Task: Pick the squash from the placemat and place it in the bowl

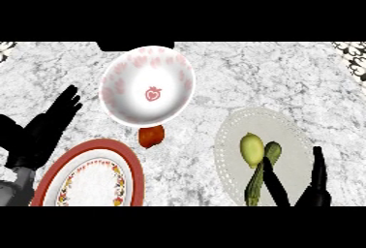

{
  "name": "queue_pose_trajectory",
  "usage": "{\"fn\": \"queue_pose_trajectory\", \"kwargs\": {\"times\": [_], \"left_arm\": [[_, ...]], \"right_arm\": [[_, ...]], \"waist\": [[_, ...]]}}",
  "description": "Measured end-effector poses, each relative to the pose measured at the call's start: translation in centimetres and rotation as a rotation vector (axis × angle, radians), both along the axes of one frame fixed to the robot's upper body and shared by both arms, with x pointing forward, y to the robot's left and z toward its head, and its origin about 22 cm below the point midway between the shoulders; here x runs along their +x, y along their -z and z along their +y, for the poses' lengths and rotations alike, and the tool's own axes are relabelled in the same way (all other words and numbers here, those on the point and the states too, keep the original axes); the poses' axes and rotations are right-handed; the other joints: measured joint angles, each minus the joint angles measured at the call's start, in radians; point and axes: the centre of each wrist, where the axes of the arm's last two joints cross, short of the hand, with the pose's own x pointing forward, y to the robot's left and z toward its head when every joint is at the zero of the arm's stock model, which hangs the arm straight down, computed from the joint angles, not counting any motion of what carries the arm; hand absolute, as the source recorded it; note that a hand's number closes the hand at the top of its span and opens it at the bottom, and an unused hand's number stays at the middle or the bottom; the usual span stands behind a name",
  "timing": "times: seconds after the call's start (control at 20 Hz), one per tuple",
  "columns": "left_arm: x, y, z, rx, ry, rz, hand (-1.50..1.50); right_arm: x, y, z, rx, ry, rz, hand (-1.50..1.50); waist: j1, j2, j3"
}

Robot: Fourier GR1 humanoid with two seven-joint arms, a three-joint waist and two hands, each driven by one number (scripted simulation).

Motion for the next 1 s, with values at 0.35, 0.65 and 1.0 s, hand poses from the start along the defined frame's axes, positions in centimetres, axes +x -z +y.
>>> {"fn": "queue_pose_trajectory", "kwargs": {"times": [0.35,0.65,1.0], "left_arm": [[0.7,-0.7,-0.2,0.008,0.026,-0.016,0.00],[1.4,-0.8,-0.4,0.005,0.049,-0.021,0.00],[1.9,-0.7,-0.7,0.002,0.058,-0.011,0.00]], "right_arm": [[-1.0,-0.4,-0.1,0.034,0.036,0.260,-1.50],[1.1,-3.7,0.9,0.034,0.023,0.463,-1.50],[4.1,-8.9,3.6,-0.006,0.020,0.679,-1.50]], "waist": [[0.026,0.009,-0.004],[0.045,0.010,-0.003],[0.055,0.003,0.003]]}}
